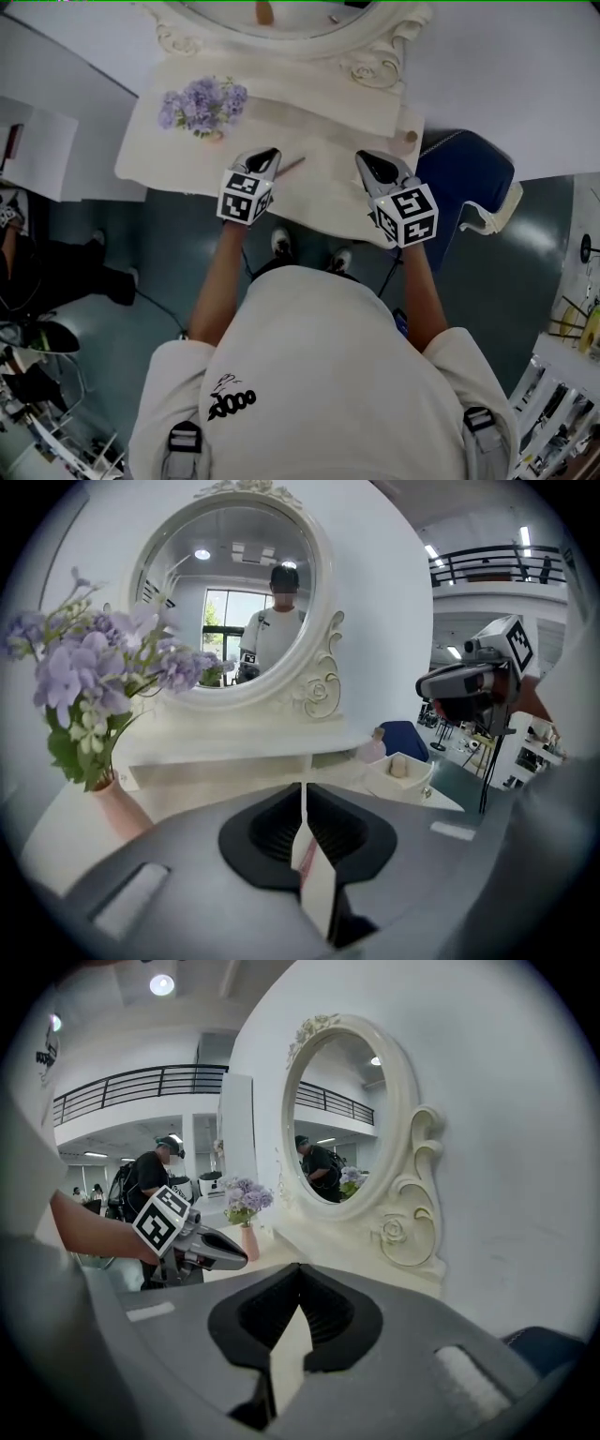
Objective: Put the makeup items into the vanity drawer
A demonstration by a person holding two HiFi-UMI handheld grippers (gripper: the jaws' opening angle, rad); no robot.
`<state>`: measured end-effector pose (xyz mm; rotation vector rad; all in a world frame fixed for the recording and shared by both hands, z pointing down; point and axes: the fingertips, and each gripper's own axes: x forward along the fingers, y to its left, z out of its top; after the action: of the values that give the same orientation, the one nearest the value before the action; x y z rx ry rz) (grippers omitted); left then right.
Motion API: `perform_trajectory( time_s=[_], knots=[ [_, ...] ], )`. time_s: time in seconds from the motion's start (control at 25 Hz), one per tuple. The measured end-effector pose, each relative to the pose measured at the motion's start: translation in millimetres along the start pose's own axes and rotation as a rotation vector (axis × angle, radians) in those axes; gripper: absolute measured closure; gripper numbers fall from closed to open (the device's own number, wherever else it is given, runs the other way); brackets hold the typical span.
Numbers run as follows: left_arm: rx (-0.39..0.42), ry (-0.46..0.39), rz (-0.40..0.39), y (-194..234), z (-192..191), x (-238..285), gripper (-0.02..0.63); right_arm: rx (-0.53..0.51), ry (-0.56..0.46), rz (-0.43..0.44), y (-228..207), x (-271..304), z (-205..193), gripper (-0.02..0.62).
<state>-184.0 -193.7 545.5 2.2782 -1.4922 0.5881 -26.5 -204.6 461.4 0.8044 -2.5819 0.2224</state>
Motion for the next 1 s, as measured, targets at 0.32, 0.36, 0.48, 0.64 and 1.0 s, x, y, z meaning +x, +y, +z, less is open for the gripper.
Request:
perform_trajectory(
  time_s=[0.32,0.36,0.48,0.64,1.0],
  knots=[
    [-0.045,0.154,-0.048,5.4,-65.8,16.7,0.483,0.014,0.074,0.042,17.3,31.6,-22.4,0.591],
    [-0.048,0.172,-0.056,5.0,-73.1,20.0,0.477,0.021,0.081,0.04,17.9,32.6,-25.4,0.591],
    [-0.054,0.207,-0.078,4.0,-88.7,29.4,0.469,0.041,0.102,0.025,18.3,34.0,-34.7,0.591],
    [-0.027,0.239,-0.101,6.6,-98.1,40.9,0.463,0.062,0.118,0.006,18.8,36.9,-42.8,0.591],
    [0.133,0.315,-0.136,-4.3,-123.6,67.2,0.473,0.106,0.146,-0.047,10.0,26.5,-61.5,0.591]
  ],
)
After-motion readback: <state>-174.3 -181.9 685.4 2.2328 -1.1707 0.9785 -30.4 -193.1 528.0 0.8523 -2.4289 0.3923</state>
